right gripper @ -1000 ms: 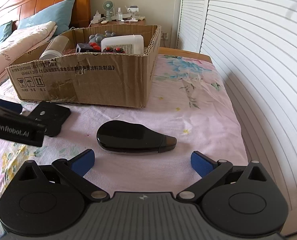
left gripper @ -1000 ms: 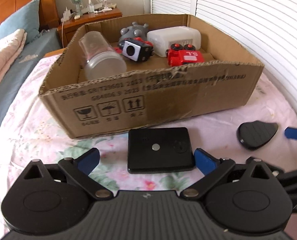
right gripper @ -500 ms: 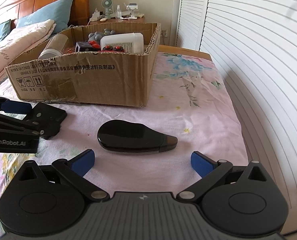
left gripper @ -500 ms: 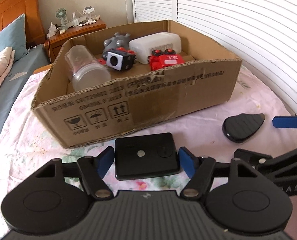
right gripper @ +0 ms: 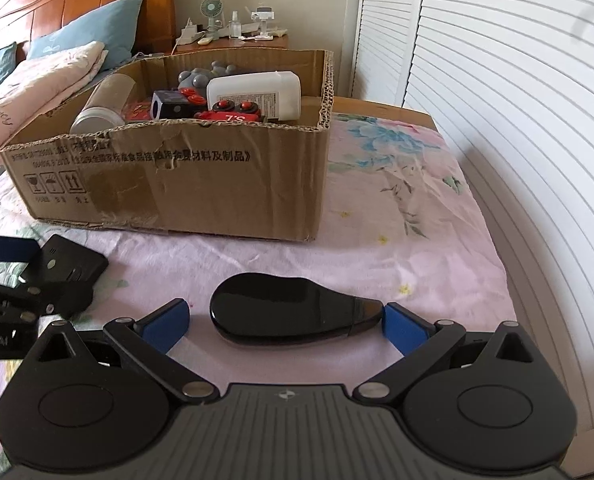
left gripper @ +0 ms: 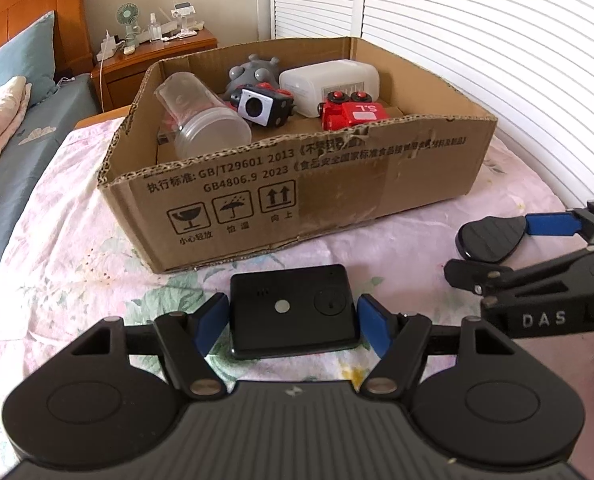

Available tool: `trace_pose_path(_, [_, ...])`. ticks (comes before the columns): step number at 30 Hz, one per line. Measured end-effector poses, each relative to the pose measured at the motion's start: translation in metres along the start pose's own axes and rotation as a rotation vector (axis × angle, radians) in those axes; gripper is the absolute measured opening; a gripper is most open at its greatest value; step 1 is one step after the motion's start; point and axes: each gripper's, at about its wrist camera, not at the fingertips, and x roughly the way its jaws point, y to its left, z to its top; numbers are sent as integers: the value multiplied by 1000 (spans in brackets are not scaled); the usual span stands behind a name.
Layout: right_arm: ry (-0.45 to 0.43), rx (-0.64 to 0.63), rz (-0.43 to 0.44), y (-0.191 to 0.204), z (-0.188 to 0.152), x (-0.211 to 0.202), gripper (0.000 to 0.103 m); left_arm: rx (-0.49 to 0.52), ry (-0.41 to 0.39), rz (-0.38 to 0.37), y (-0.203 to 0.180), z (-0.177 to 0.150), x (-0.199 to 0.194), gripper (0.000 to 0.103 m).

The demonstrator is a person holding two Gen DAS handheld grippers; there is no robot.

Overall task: Organize rigid objects
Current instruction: 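Grasp black tape dispenser with right tool while left tool grasps black square pad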

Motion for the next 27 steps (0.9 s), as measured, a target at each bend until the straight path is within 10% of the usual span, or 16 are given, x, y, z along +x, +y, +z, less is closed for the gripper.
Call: trace_pose_path(27, [12,3,25,0,-1,-14,93,52,8,-79,10,-2,-4,70])
